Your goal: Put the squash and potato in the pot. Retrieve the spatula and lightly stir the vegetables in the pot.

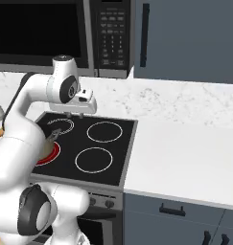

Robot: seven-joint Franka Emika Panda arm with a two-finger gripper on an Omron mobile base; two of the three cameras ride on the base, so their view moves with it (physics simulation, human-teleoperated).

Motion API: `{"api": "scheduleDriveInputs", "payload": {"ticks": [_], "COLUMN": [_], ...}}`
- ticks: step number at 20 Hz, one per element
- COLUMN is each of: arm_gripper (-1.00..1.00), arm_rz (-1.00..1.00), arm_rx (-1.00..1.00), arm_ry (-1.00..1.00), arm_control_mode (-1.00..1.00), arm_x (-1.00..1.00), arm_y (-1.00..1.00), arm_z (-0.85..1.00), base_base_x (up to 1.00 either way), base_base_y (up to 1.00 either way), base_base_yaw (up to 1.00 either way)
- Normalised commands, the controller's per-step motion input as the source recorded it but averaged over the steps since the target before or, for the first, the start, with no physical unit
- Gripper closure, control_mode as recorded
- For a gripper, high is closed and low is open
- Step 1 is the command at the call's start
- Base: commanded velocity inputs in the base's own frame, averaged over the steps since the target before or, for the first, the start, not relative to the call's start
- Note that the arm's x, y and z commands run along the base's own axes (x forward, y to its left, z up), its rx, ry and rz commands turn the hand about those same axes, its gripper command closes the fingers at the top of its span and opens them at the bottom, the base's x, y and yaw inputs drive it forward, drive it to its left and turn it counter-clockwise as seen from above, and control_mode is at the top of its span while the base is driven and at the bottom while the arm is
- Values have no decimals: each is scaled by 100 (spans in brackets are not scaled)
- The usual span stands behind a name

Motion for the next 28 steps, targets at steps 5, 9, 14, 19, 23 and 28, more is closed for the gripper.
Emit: {"api": "scheduleDriveInputs", "payload": {"ticks": [5, 9, 14, 19, 23, 28], "arm_gripper": [-100, -100, -100, -100, -100, -100], "arm_rz": [0, 0, 0, 0, 0, 0], "arm_rx": [0, 0, 0, 0, 0, 0], "arm_ry": [0, 0, 0, 0, 0, 0], "arm_control_mode": [100, 100, 100, 100, 100, 100], "arm_x": [-4, 0, 0, 0, 0, 0], "arm_y": [1, 0, 0, 0, 0, 0], "arm_z": [0, 0, 0, 0, 0, 0], "base_base_x": [-16, -17, -1, 0, 7, 25], "base_base_y": [20, 91, 100, 94, 46, 0], "base_base_yaw": [0, 1, 0, 0, 0, 0]}}
